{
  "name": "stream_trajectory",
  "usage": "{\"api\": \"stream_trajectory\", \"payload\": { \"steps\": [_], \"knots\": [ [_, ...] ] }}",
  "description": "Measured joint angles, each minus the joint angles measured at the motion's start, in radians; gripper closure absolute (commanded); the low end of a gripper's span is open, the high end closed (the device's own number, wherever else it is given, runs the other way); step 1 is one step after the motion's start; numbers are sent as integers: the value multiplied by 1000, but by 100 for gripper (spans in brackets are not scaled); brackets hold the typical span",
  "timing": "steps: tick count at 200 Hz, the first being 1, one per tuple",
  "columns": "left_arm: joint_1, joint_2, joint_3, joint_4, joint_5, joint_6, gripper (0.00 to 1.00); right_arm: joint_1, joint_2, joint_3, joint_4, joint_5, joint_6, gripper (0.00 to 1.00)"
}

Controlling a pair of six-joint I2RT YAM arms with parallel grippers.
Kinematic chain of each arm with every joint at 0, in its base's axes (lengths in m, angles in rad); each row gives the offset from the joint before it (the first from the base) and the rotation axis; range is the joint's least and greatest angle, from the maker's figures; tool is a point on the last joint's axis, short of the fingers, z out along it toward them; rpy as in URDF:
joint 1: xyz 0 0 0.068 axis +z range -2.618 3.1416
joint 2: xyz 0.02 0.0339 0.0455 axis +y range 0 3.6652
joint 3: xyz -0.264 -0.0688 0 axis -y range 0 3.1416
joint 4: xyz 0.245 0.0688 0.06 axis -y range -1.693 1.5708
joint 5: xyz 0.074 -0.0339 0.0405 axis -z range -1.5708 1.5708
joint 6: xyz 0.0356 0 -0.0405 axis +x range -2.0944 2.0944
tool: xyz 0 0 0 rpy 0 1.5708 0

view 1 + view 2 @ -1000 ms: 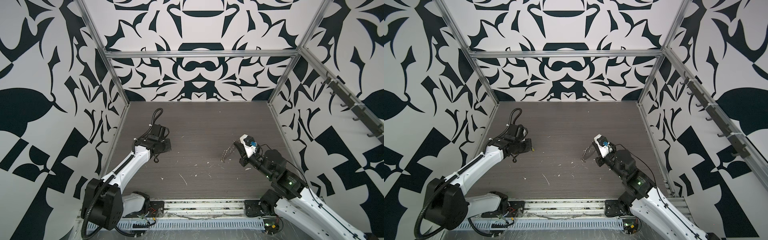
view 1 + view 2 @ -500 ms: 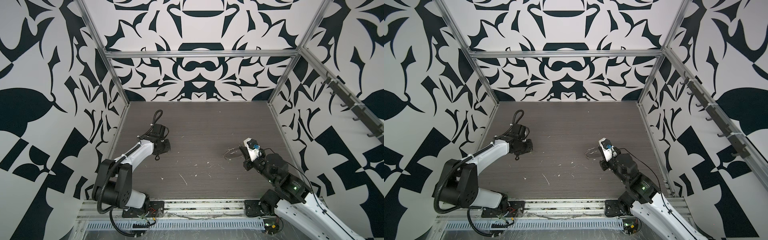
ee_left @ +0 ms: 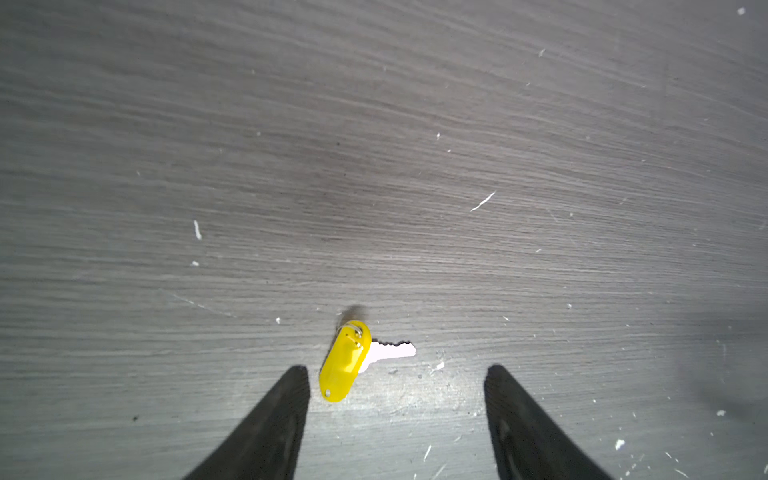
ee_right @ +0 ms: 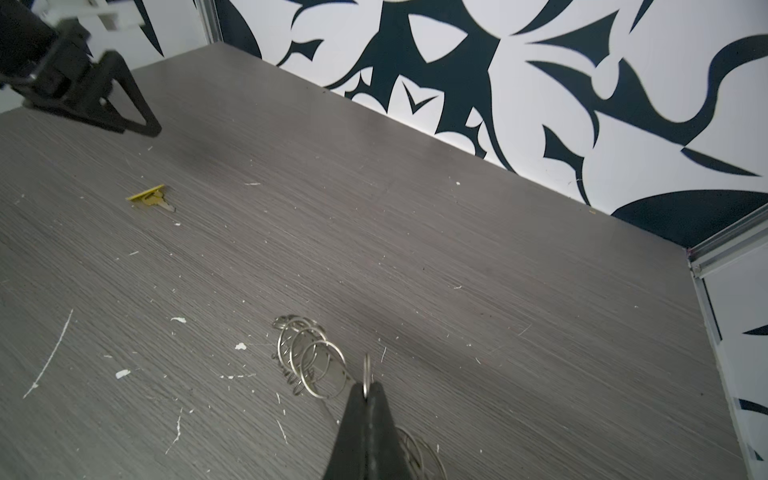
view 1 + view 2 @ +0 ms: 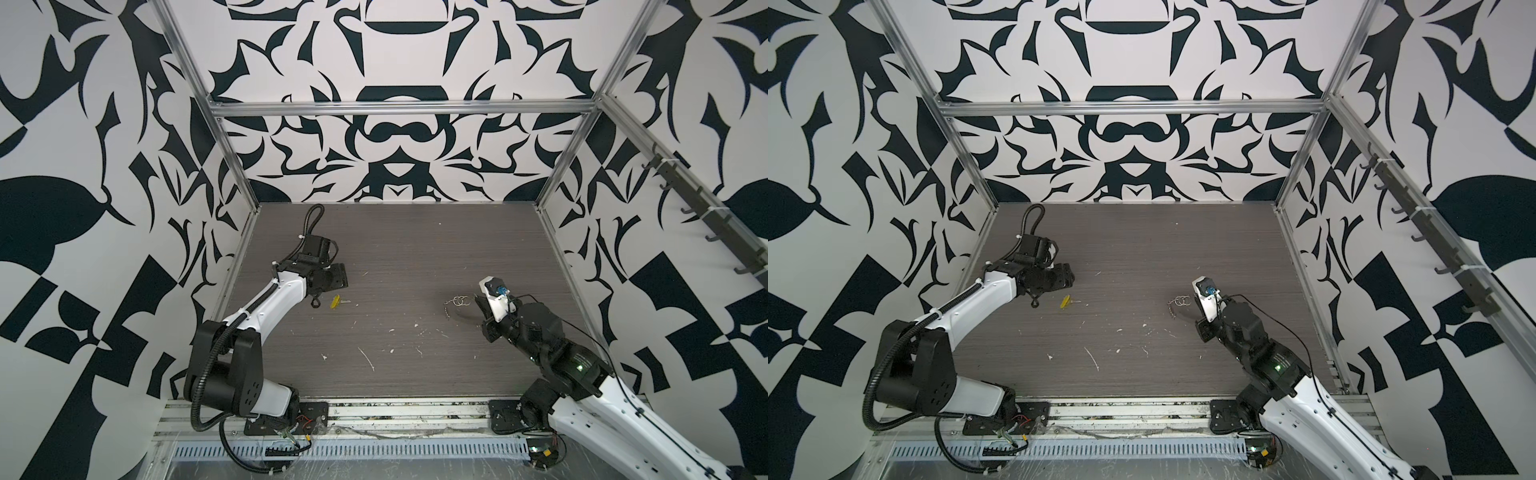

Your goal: Remove the keys from the keyring

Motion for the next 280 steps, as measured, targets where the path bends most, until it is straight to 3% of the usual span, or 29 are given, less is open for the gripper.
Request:
{"api": "stream_trajectory", "payload": {
  "steps": [137, 188, 252, 265, 268, 271, 275, 280],
  "knots": [
    [0, 0, 25, 3, 1, 13, 24, 0, 241, 38, 6, 39, 3, 100],
    [0, 0, 49, 1, 3, 18, 22, -94, 573, 229, 20, 55, -50, 100],
    [11, 0, 55, -2, 7, 31, 20, -246, 1080, 478, 73, -76, -88, 100],
    [20, 0, 55, -3, 8, 35, 16, -255, 1142, 506, 67, -96, -90, 100],
    [22, 0, 55, -3, 8, 36, 11, -256, 1155, 513, 63, -102, -91, 100],
    [24, 0, 55, -3, 10, 39, 7, -258, 1166, 520, 59, -105, -91, 97],
    [26, 0, 55, -3, 10, 39, 1, -259, 1179, 529, 53, -111, -92, 87],
    [29, -1, 55, -4, 11, 52, 0, -261, 1193, 539, 49, -117, -90, 76]
  ]
}}
